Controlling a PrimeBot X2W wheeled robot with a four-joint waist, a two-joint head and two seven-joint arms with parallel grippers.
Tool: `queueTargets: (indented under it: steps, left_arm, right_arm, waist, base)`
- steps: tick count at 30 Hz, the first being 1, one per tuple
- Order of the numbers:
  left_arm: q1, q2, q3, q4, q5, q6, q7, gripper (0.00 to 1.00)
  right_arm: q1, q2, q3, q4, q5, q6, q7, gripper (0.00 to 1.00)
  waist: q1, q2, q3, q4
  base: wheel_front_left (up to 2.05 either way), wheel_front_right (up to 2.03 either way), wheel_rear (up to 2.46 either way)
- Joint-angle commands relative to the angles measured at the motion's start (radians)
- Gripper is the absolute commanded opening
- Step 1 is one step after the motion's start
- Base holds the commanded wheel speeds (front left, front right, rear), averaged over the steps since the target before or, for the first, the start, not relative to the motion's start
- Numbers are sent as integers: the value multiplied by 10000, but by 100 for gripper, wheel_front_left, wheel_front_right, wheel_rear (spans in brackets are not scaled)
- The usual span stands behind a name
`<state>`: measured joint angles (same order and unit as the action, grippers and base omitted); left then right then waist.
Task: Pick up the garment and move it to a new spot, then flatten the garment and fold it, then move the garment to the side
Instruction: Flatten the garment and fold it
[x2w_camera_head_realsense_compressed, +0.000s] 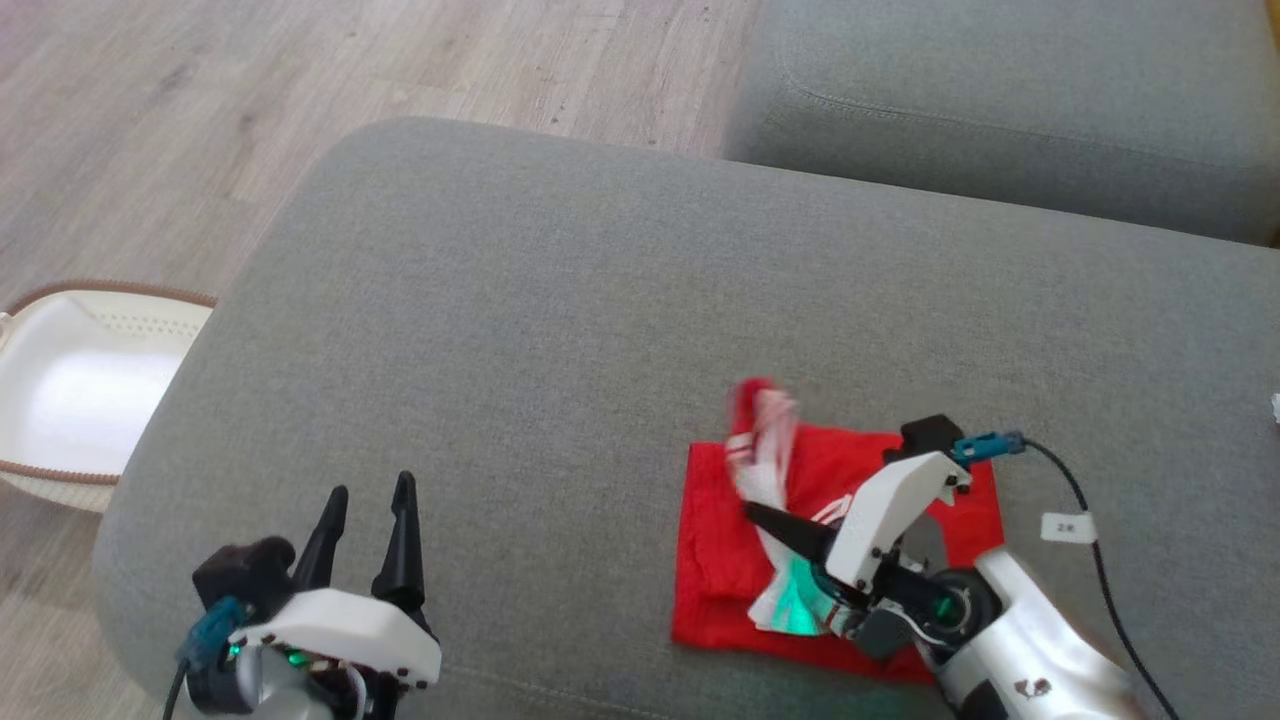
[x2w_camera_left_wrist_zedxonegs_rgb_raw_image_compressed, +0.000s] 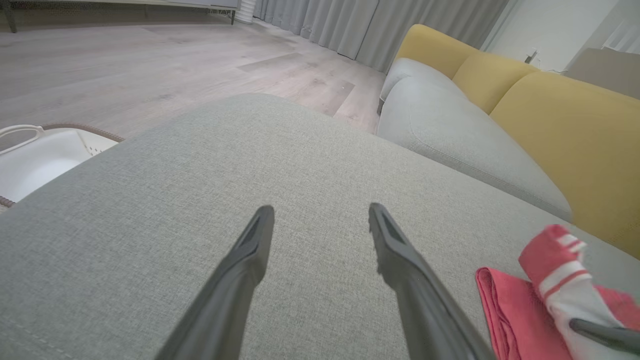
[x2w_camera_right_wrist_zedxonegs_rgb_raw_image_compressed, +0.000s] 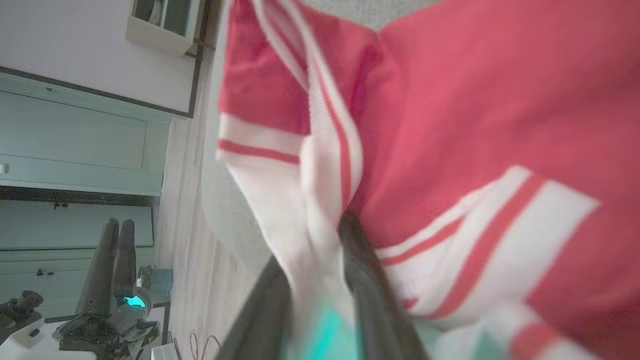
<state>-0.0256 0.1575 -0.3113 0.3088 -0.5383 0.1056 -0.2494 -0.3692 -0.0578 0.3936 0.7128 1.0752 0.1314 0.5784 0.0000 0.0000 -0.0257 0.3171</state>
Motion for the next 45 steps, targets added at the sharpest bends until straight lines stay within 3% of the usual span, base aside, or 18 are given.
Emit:
queueTargets:
  steps: [1, 5, 10, 15, 21, 27, 28, 29, 30, 38, 45]
  left_arm:
    - [-609, 94, 294, -260, 30, -28, -85, 100]
    - [-612, 128, 304, -226, 1, 1, -86, 100]
    - [-579, 167, 389, -311, -26, 51, -94, 100]
    - [-510, 152, 485, -458, -20, 60, -106, 100]
    - [-435, 70, 581, -621, 44, 54, -116, 100]
    - [-434, -30, 639, -636, 128, -2, -121, 100]
    - [-442, -43, 651, -635, 148, -16, -121, 100]
    - [-452, -55, 660, -632, 170, -33, -121, 100]
    - [-462, -68, 665, -627, 192, -52, -122, 100]
    - [-597, -173, 771, -693, 438, -236, -123, 100]
    - [-537, -288, 894, -766, 774, -371, -123, 100]
  right_arm:
    - [-577, 75, 346, -185, 220, -7, -196, 100]
    - [-878, 75, 974, -431, 1240, -7, -886, 100]
    - [-1121, -68, 626, -1794, 1701, -7, -2131, 100]
    - [-851, -1195, -77, -2950, 1090, -7, -3430, 100]
    - [50, -2499, -838, -2983, -169, -7, -4123, 100]
    - [703, -2409, -1200, -2380, -1215, -7, -4337, 100]
    - [755, -2300, -1249, -2269, -1331, -7, -4383, 76]
    - [794, -2187, -1239, -2186, -1456, -7, -4400, 31]
    - [831, -2054, -1215, -2120, -1531, -7, -4384, 0]
    - [1059, -818, -352, -1415, -1844, -7, -3471, 0]
    - [1322, -12, 1568, -1469, -1438, -7, -2534, 0]
  waist:
    - [0, 0, 3, -18]
    - [0, 0, -28, -136]
    - [0, 0, -61, -394]
    - [0, 0, -119, -724]
    - [0, 0, -111, -1162]
    - [0, 0, -43, -1431]
    - [0, 0, -31, -1446]
    - [0, 0, -20, -1449]
    - [0, 0, -11, -1443]
    - [0, 0, 11, -1094]
    - [0, 0, 13, -899]
  base:
    - [0, 0, 0]
    - [0, 0, 0]
    - [0, 0, 0]
    - [0, 0, 0]
    - [0, 0, 0]
    - [0, 0, 0]
    - [0, 0, 0]
    - [0, 0, 0]
    - [0, 0, 0]
    - [0, 0, 0]
    - [0, 0, 0]
